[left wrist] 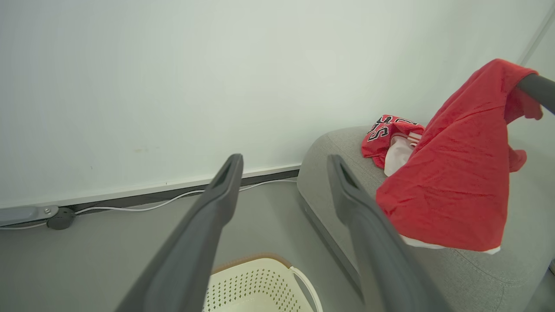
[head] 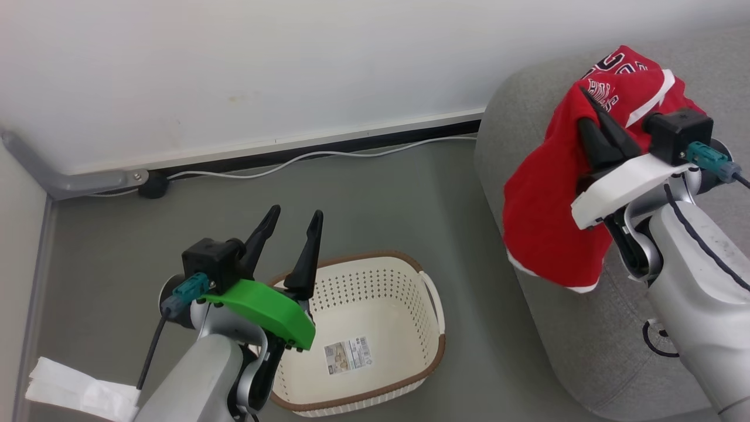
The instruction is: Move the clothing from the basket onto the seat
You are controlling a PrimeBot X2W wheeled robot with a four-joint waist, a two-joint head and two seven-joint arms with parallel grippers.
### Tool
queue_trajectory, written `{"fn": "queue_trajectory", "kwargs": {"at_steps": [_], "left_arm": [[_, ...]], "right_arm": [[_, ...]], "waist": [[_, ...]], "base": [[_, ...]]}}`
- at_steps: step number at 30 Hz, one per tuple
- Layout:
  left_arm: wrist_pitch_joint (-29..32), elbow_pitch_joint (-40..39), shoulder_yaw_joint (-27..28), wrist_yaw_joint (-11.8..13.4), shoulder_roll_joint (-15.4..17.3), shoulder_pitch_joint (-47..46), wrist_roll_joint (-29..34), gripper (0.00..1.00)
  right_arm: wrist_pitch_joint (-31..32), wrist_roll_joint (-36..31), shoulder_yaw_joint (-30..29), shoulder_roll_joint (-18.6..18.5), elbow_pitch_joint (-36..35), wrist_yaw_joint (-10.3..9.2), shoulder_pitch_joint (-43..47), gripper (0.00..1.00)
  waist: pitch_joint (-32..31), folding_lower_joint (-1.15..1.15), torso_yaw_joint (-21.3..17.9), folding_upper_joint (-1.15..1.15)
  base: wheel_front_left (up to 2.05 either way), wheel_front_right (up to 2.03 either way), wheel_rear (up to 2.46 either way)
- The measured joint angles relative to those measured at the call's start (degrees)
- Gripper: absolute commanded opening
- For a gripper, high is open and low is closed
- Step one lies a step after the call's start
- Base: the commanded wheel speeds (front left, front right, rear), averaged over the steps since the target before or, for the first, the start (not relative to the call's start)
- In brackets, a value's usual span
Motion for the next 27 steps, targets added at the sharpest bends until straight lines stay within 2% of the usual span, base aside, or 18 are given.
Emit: {"fn": "queue_trajectory", "kwargs": {"at_steps": [11, 27], "left_arm": [[-0.6, 0.5, -1.9, -1.1, 0.3, 2.0, 0.5, 1.0], [-1.1, 0.8, -4.7, -2.0, -0.7, 3.0, 2.3, 1.0]], "right_arm": [[0.0, -0.5, -0.9, -2.0, -3.5, -0.57, 1.2, 0.0], [0.1, -0.5, -1.4, -4.2, -7.3, -0.65, 3.9, 0.0]], "waist": [[-0.1, 0.0, -4.4, 0.0], [-0.4, 0.0, -13.9, 0.0]], "base": [[0.0, 0.0, 0.0], [0.0, 0.0, 0.0]]}}
